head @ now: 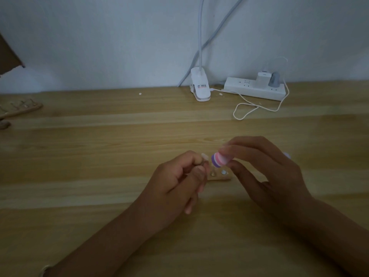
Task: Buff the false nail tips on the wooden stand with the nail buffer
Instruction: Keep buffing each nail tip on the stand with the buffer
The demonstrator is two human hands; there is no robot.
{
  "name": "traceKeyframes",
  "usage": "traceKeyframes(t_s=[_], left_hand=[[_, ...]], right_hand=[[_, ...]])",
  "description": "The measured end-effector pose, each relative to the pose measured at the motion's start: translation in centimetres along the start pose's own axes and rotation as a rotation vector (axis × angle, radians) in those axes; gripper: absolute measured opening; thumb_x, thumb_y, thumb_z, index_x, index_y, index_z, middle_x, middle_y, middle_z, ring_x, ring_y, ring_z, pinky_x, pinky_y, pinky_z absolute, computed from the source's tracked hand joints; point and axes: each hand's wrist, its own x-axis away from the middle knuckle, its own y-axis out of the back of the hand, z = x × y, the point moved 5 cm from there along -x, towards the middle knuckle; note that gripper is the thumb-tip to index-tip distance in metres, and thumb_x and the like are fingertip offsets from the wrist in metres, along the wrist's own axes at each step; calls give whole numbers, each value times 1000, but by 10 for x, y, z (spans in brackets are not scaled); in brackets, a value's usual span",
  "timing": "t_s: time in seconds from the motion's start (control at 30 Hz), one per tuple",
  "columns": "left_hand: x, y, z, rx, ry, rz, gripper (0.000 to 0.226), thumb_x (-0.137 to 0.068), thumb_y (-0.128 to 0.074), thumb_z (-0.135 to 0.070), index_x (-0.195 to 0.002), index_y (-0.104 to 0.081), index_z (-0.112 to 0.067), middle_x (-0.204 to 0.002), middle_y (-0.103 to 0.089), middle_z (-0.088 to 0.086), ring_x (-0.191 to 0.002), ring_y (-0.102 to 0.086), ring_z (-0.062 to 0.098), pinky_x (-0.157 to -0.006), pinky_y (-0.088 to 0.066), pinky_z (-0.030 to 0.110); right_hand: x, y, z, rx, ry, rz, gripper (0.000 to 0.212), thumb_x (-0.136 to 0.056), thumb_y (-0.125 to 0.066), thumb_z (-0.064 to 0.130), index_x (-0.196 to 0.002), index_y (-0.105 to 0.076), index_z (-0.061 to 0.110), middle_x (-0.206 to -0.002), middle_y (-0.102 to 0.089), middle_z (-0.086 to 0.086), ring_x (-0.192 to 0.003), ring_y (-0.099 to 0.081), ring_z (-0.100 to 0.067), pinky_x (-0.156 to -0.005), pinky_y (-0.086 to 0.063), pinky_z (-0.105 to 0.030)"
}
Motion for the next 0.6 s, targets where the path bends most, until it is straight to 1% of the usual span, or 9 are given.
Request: traceKeyframes(t_s=[0.07, 0.17, 0.27, 0.37, 0.47, 0.53, 0.6], left_hand=[[1, 0, 0, -74, -17, -11, 15, -98, -49, -22, -86, -57, -20, -66, -58, -2, -36, -48, 15, -43, -35, 15], [1, -2, -1, -104, -25, 3, 11, -98, -53, -28, -91, -60, -24, -67, -61, -3, -37, -53, 16, -44, -38, 17], [1, -1, 2, -131, -13, -2, 12, -100, -52, -18, -90, -60, -18, -67, -62, -1, -38, -55, 18, -43, -37, 12], [2, -2, 3, -103, 2, 7, 13, -99, -52, -17, -90, -60, -20, -69, -64, 0, -40, -57, 18, -43, -36, 10], [2, -3, 4, -98, 17, 9, 11, -98, -51, -21, -93, -61, -24, -71, -65, -1, -43, -60, 18, -40, -38, 16], [2, -3, 6, -113, 30, 5, 11, -97, -51, -23, -93, -61, -22, -71, -65, -1, -44, -61, 19, -38, -38, 21], [2, -3, 6, -97, 40, 5, 11, -96, -51, -24, -91, -61, -22, -72, -65, 0, -45, -62, 19, -37, -39, 22]], right_hand=[[0, -2, 2, 4, 13, 7, 20, -91, -66, -3, -110, -71, 0, -108, -68, -12, -103, -64, -17, -92, -50, -26], [2, -8, 5, 36, 76, 49, 21, -94, -64, -2, -113, -72, 3, -109, -67, -12, -99, -65, -19, -86, -52, -30], [2, -3, -4, 87, 50, 35, 22, -90, -67, -6, -108, -74, 5, -106, -67, -10, -93, -67, -21, -78, -53, -34], [2, -6, 0, 81, 66, 34, 22, -91, -66, -6, -108, -75, 4, -106, -67, -12, -94, -67, -23, -78, -53, -37], [2, -10, 5, 142, 119, 64, 21, -92, -65, -6, -108, -75, 4, -105, -68, -13, -93, -68, -25, -79, -53, -36], [1, -5, 0, 167, 75, 32, 20, -89, -68, -6, -105, -75, 4, -102, -68, -13, -89, -69, -26, -78, -53, -35], [0, -4, 0, 137, 52, 20, 21, -88, -68, -6, -105, -76, 4, -101, -68, -13, -89, -69, -26, -79, -53, -34]])
